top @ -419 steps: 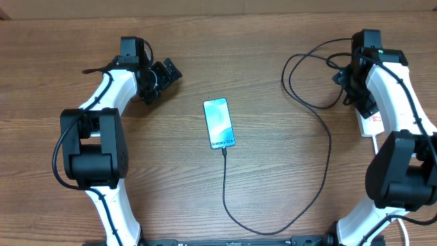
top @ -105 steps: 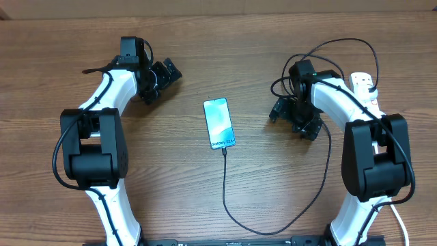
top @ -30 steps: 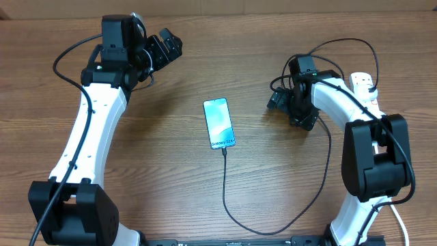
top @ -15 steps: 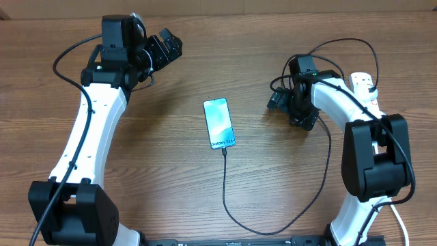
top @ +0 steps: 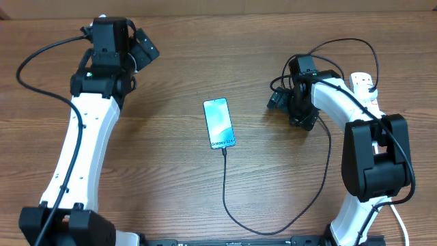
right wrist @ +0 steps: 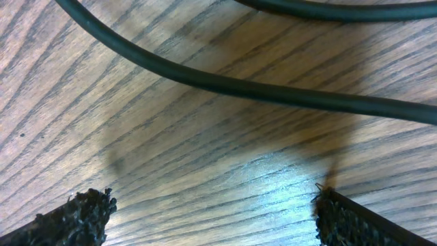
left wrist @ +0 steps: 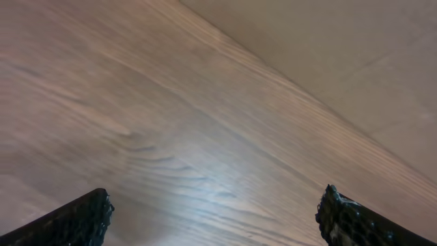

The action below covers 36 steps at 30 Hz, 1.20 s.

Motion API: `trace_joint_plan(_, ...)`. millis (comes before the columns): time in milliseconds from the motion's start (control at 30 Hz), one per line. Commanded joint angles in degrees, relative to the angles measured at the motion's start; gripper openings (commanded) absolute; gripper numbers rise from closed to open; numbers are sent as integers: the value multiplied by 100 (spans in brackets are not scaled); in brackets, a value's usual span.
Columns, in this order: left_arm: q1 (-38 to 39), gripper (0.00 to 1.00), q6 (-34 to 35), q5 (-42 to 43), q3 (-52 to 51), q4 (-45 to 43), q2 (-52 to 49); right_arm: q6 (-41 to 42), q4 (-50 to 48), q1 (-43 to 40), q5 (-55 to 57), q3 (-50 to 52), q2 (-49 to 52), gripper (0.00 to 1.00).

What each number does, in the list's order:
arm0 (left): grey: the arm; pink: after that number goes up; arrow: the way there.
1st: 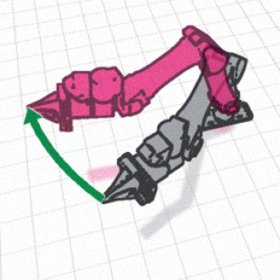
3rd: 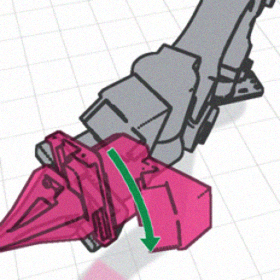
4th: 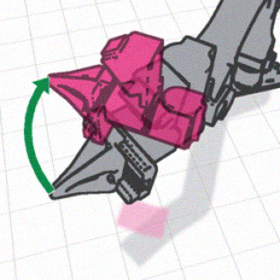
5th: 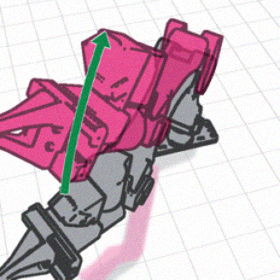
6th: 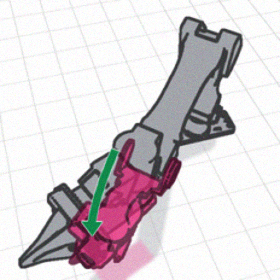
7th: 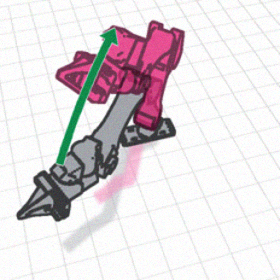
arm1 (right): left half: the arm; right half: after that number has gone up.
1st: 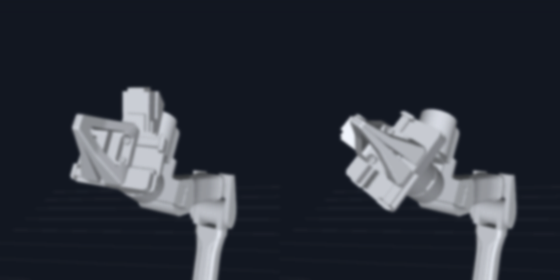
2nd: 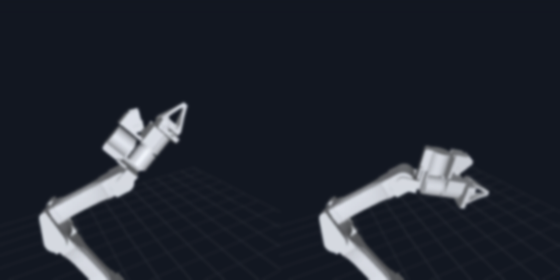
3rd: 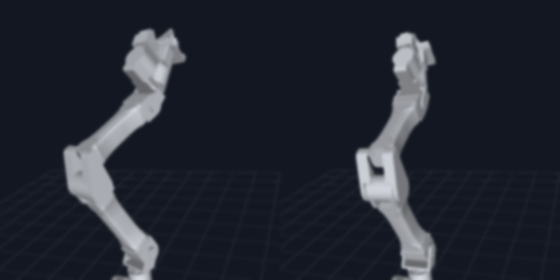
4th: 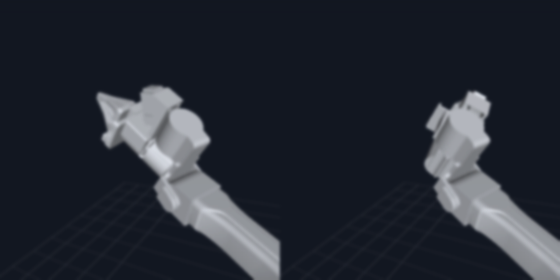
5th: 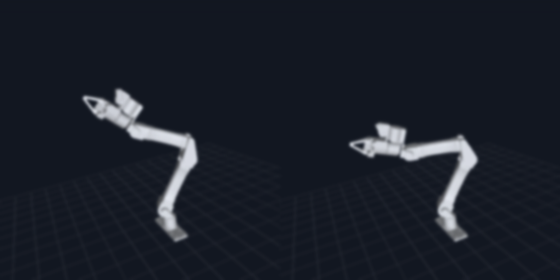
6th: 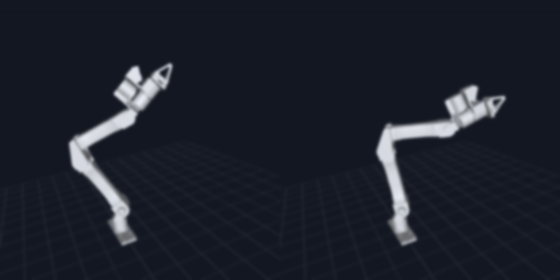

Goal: Plug charger to phone and switch on socket

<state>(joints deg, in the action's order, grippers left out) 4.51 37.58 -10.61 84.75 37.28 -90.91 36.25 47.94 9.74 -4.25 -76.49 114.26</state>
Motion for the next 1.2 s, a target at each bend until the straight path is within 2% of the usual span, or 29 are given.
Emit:
trace_joint_plan(0, 0, 100, 9, -415, 13, 179, 376, -13, -35, -26, -31, 15, -164, 100)
trace_joint_plan(133, 0, 100, -31, -802, -28, 627, 636, -13, -35, -26, -31, 15, -164, 100)
trace_joint_plan(233, 0, 100, -31, -999, -363, 527, 846, -13, -35, -26, -31, 15, -164, 100)
trace_joint_plan(333, 0, 99, -33, -994, -1086, -94, 1069, -13, -35, -26, -31, 15, -164, 100)
trace_joint_plan(600, 0, 100, -61, -710, -3624, -2437, 1751, -15, -35, -26, -31, 15, -164, 100)
trace_joint_plan(800, 0, 100, -688, -284, -5099, -3941, 2319, -13, -35, -26, -31, 15, -164, 100)
trace_joint_plan(933, 0, 100, -826, -286, -5801, -4465, 2726, -13, -35, -26, -31, 15, -164, 100)
trace_joint_plan(1167, 0, 100, -824, -306, -6612, -4704, 3324, -13, -35, -26, -31, 15, -164, 100)
